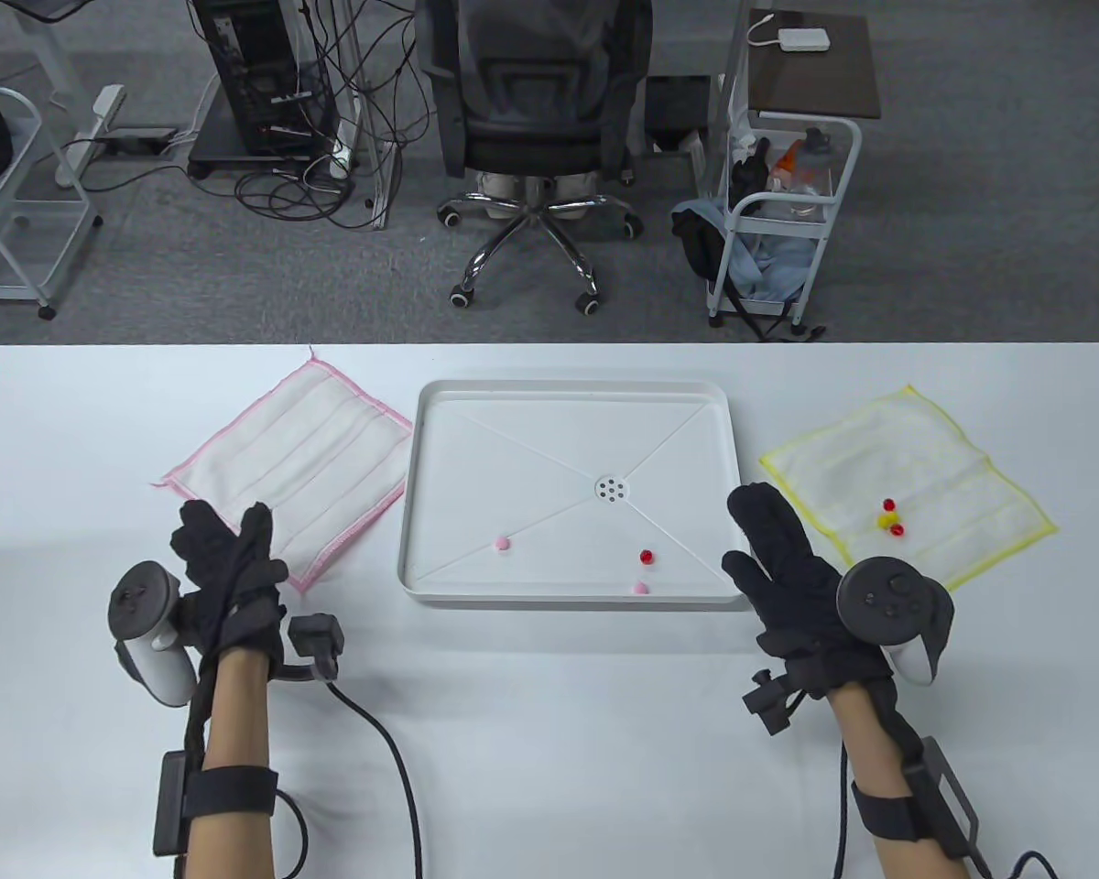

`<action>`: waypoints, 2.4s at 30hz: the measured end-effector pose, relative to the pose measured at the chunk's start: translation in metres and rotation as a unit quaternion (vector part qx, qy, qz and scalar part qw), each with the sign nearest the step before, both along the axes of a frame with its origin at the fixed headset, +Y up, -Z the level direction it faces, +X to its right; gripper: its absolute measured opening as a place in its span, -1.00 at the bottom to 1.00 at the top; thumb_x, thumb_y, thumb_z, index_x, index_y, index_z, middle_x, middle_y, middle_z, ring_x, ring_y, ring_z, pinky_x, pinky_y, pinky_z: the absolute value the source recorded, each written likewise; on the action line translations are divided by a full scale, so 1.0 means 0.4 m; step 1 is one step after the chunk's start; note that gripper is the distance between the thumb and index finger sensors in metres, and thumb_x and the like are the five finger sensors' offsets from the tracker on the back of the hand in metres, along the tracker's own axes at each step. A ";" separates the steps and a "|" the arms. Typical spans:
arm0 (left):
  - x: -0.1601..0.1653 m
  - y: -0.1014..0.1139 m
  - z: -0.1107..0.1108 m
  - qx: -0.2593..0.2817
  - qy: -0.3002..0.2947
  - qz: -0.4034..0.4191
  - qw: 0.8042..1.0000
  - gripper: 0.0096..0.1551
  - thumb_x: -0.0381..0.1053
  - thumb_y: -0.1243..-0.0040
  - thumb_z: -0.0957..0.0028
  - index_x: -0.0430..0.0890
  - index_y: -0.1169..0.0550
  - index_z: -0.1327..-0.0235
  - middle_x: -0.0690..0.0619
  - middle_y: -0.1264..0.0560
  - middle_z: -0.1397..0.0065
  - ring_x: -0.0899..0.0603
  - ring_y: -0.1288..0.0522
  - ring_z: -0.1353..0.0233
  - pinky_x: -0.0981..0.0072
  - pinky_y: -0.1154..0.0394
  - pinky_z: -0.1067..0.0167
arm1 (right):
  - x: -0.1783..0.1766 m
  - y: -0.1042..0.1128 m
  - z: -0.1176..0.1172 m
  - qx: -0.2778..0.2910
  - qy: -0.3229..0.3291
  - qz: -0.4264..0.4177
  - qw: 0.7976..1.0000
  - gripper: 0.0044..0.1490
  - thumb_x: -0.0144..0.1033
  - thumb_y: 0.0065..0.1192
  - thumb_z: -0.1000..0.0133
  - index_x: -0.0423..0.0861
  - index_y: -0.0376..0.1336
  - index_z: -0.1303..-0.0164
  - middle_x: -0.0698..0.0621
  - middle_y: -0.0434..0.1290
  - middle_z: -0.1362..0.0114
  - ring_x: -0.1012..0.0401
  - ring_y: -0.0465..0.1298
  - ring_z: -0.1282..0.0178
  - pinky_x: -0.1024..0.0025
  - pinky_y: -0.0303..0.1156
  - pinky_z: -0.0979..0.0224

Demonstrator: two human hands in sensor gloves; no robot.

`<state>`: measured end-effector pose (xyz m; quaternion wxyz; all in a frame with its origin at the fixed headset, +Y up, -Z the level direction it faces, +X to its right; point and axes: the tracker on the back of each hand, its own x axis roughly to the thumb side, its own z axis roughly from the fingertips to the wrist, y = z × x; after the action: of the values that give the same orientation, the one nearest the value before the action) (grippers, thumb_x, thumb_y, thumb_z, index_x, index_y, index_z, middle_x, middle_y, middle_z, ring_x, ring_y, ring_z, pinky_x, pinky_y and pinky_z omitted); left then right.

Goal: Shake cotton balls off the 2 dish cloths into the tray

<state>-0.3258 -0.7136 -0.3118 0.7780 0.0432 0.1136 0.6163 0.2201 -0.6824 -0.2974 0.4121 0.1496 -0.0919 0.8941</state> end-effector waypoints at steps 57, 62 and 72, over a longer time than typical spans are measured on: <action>0.452 -0.087 0.155 -0.070 -0.271 -0.618 0.735 -0.02 0.56 0.35 -0.11 0.23 0.33 -0.61 0.01 0.58 -0.62 -0.33 0.54 -0.55 -0.37 0.30 -0.49 | 0.297 -0.208 0.046 -0.307 -0.228 0.323 0.866 0.05 0.33 -0.25 -0.12 0.12 -0.53 -0.57 0.03 -0.68 -0.62 0.02 -0.67 -0.54 -0.06 -0.47 -0.62; 0.460 -0.090 0.157 -0.066 -0.275 -0.625 0.728 -0.02 0.56 0.35 -0.11 0.23 0.33 -0.61 0.00 0.58 -0.62 -0.33 0.54 -0.55 -0.37 0.30 -0.48 | 0.285 -0.233 0.005 -0.329 -0.220 0.322 0.860 0.05 0.34 -0.26 -0.12 0.13 -0.53 -0.57 0.04 -0.67 -0.63 0.03 -0.67 -0.55 -0.06 -0.49 -0.61; 0.460 -0.090 0.154 -0.072 -0.278 -0.621 0.729 -0.03 0.56 0.34 -0.12 0.23 0.33 -0.61 0.00 0.59 -0.61 -0.33 0.56 -0.54 -0.37 0.32 -0.48 | 0.255 -0.271 -0.038 -0.380 -0.200 0.350 0.833 0.05 0.35 -0.30 -0.11 0.08 -0.49 -0.61 0.00 -0.60 -0.67 0.01 -0.63 -0.57 -0.07 -0.50 -0.60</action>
<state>-0.1416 -0.7496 -0.2503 0.9849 -0.1251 -0.1161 -0.0302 0.3222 -0.7907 -0.3128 0.0685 -0.1789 0.2330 0.9534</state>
